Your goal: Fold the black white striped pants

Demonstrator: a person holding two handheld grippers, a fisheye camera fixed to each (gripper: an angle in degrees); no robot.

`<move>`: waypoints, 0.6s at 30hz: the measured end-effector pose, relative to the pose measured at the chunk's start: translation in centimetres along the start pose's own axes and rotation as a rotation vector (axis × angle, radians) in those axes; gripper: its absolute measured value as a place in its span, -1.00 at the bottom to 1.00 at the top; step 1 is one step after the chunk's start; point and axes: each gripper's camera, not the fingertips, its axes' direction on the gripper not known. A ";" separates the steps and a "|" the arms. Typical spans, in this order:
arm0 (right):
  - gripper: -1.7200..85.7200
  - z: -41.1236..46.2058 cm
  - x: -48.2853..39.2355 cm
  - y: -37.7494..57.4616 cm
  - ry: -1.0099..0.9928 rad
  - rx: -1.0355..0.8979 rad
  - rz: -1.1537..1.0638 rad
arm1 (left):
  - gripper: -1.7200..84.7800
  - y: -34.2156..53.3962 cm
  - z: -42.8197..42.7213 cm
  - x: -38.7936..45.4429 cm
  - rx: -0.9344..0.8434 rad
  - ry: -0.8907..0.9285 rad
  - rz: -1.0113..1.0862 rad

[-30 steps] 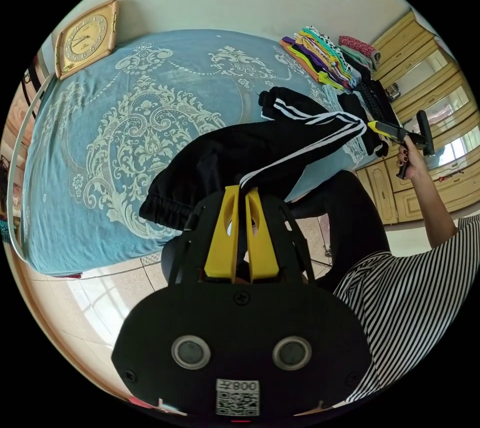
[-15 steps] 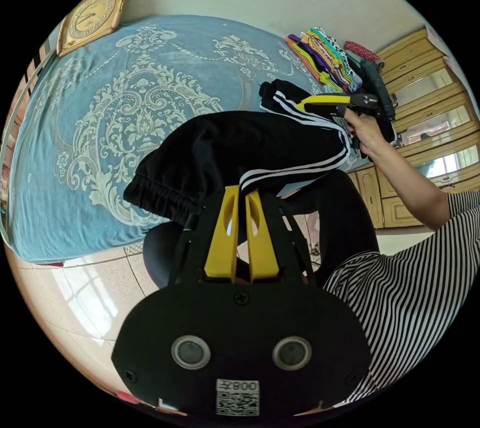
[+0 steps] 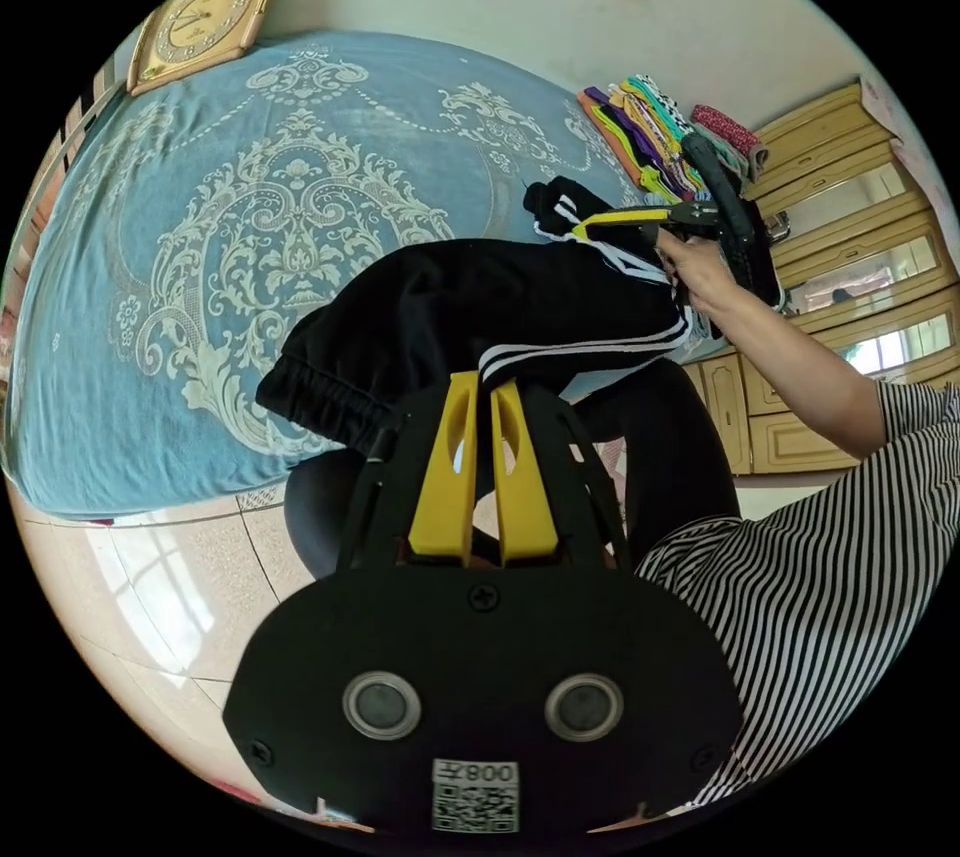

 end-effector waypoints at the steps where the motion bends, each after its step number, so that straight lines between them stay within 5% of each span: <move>1: -0.90 -2.0 1.3 1.1 -0.035 0.051 0.037 | -0.93 0.2 -0.4 -0.2 0.011 0.003 -0.004; 18: -0.92 -28.7 15.4 26.5 -0.381 0.767 0.391 | -0.93 7.7 -19.6 -3.2 0.534 0.008 0.024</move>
